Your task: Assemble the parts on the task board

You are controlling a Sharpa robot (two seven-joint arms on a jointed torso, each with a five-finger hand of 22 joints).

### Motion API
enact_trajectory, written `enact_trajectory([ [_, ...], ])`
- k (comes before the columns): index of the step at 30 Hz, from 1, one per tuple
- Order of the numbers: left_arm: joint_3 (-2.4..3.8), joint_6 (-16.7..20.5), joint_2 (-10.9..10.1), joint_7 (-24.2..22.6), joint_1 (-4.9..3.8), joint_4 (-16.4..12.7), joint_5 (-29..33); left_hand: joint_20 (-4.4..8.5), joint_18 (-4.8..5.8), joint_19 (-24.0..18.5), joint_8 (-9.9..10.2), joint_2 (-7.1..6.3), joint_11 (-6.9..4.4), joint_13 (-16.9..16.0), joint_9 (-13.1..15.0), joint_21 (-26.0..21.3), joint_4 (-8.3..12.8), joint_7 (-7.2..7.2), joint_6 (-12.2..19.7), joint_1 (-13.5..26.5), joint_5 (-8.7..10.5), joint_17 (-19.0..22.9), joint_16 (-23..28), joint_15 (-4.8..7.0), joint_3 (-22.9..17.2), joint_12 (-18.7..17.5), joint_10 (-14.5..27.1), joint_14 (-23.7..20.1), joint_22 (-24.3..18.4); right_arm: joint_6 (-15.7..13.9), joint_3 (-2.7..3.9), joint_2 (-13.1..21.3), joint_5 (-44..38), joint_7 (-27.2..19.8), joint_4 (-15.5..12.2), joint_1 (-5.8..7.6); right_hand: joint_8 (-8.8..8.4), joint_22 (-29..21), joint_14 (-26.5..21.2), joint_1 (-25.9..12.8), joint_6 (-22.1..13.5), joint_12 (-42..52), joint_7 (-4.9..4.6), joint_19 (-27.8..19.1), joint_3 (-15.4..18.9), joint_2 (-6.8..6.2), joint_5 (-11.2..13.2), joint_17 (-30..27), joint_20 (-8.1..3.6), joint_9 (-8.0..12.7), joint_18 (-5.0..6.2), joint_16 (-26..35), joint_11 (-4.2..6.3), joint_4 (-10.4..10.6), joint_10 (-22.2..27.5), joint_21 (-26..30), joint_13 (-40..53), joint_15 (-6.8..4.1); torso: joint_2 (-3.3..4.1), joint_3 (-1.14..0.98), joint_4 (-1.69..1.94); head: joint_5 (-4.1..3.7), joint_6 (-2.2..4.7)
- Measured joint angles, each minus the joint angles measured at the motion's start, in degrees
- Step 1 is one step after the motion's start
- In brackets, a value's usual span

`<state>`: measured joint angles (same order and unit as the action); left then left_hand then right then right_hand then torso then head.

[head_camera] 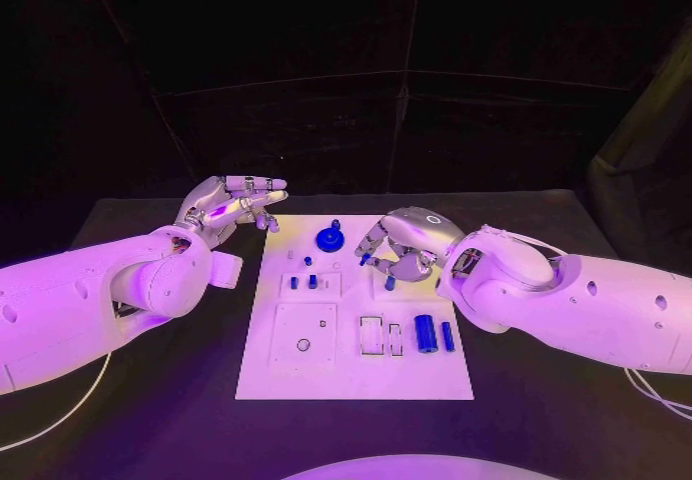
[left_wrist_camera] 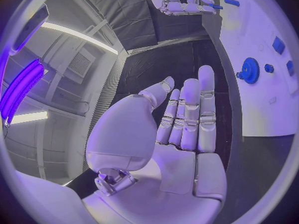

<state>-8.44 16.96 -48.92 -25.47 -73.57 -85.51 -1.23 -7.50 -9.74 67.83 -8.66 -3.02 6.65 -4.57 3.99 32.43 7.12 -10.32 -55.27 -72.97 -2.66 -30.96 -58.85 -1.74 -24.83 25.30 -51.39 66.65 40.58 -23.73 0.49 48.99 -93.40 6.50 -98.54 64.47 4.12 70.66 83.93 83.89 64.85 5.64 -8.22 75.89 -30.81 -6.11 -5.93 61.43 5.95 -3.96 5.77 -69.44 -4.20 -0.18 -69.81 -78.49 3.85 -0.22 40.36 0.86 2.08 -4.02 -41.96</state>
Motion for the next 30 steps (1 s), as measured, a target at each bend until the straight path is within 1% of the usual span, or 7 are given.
enact_trajectory([
  [3,0.00,0.0,0.2,0.0,0.00,0.0,0.0,0.00,0.00,0.0,0.0,0.00,0.00,0.0,0.0,0.0,0.0,0.00,0.0,0.0,0.00,0.0,0.0,0.00,0.0,0.0,0.0,0.0,0.0,0.2,-0.07,-2.1,0.6,-0.7,0.2,-0.06,-0.01,0.0,0.0,-0.6,0.0,0.0,0.00,0.0,0.0,-0.06,-0.1,0.0,0.00,0.0,0.00,-0.1,0.00,0.0,0.0,0.0,0.0,0.00,-0.01,0.07,0.04,0.65,-0.28],
  [8,-0.01,0.0,0.6,0.0,0.00,0.2,0.0,0.00,0.01,0.0,0.0,0.00,0.00,0.1,0.0,0.0,0.0,0.00,0.0,0.0,0.00,0.1,0.3,0.00,0.0,0.0,0.0,0.0,0.0,1.3,-1.70,-5.0,1.0,-1.7,1.6,-0.72,-0.03,0.1,0.0,-0.9,0.0,0.0,0.01,0.0,0.0,-0.15,-0.3,0.0,0.00,0.0,0.00,-0.1,0.00,0.0,0.0,0.0,0.0,0.00,-0.05,0.14,0.18,1.82,-0.77],
  [12,-0.02,-0.1,0.7,0.1,0.00,0.2,0.0,0.00,0.00,0.0,0.0,0.00,0.00,0.1,0.0,0.0,0.0,0.00,0.0,0.0,0.00,0.1,0.3,0.00,0.0,0.0,0.0,0.0,0.0,2.7,-2.16,-7.1,1.0,-2.3,2.6,-1.74,-0.03,0.2,0.0,-1.2,-0.2,-0.2,-0.20,0.0,0.0,-0.44,-0.3,0.0,0.00,-0.1,0.00,-0.1,0.00,0.0,0.0,-0.2,0.1,0.00,-0.05,0.18,0.20,2.70,-1.18],
  [15,-0.03,-0.1,0.9,0.1,0.00,0.2,0.0,0.00,0.00,0.0,0.0,0.00,0.00,0.1,0.0,0.0,0.0,0.00,0.0,0.0,0.00,0.1,0.3,0.00,0.0,0.0,0.0,0.0,0.0,3.9,-2.32,-8.2,0.9,-2.5,3.2,-2.39,-0.03,0.2,0.0,-1.2,-0.2,-0.2,-0.20,0.0,0.0,-0.45,-0.4,0.0,0.00,-0.1,-0.04,-0.1,0.00,0.0,0.0,-0.2,0.1,0.00,-0.05,0.15,0.18,3.20,-1.32],
  [17,-0.03,-0.1,1.1,0.1,0.00,0.2,0.0,0.00,0.01,0.0,0.0,0.00,0.00,0.1,0.0,0.0,0.0,0.00,0.0,0.0,0.00,0.1,0.3,0.00,0.0,0.0,0.0,0.0,0.0,4.8,-2.34,-8.8,0.7,-2.5,3.5,-2.68,-0.03,0.2,0.0,-1.2,-0.2,-0.2,-0.20,0.0,0.0,-0.45,-0.4,0.0,0.00,-0.1,-0.92,-0.1,0.00,0.0,0.0,-0.2,0.1,0.00,-0.05,0.15,0.14,3.56,-1.44],
  [22,-0.04,-0.1,1.6,0.1,0.00,0.4,0.0,0.00,0.01,0.0,0.0,0.00,0.22,0.1,0.0,0.0,0.0,0.00,0.0,0.0,0.00,0.2,0.3,0.00,0.0,0.0,0.2,0.0,-0.1,6.9,-2.43,-10.0,-0.2,-2.4,4.1,-3.22,-0.03,0.2,0.0,-1.4,-0.2,-0.2,-0.19,0.2,0.0,-0.21,-0.4,0.0,0.20,0.0,-0.91,-0.1,0.00,0.0,0.0,-0.2,0.1,0.00,-0.04,0.13,0.07,4.22,-1.68],
  [30,-0.13,-0.2,1.7,0.1,0.00,0.5,0.0,0.00,0.01,0.0,0.0,0.00,0.21,0.1,0.0,0.0,0.0,0.00,0.0,0.0,0.00,0.2,0.3,0.00,0.0,0.0,0.2,0.0,-0.1,8.6,-2.46,-10.6,-1.9,-1.5,4.6,-3.65,-0.03,0.3,0.0,-1.4,-0.2,-0.2,-0.18,0.2,0.0,-0.22,-0.4,0.0,0.20,0.0,-0.91,-0.3,-0.01,0.0,0.0,-0.2,0.0,0.00,-0.04,0.04,0.05,4.58,-1.92],
])
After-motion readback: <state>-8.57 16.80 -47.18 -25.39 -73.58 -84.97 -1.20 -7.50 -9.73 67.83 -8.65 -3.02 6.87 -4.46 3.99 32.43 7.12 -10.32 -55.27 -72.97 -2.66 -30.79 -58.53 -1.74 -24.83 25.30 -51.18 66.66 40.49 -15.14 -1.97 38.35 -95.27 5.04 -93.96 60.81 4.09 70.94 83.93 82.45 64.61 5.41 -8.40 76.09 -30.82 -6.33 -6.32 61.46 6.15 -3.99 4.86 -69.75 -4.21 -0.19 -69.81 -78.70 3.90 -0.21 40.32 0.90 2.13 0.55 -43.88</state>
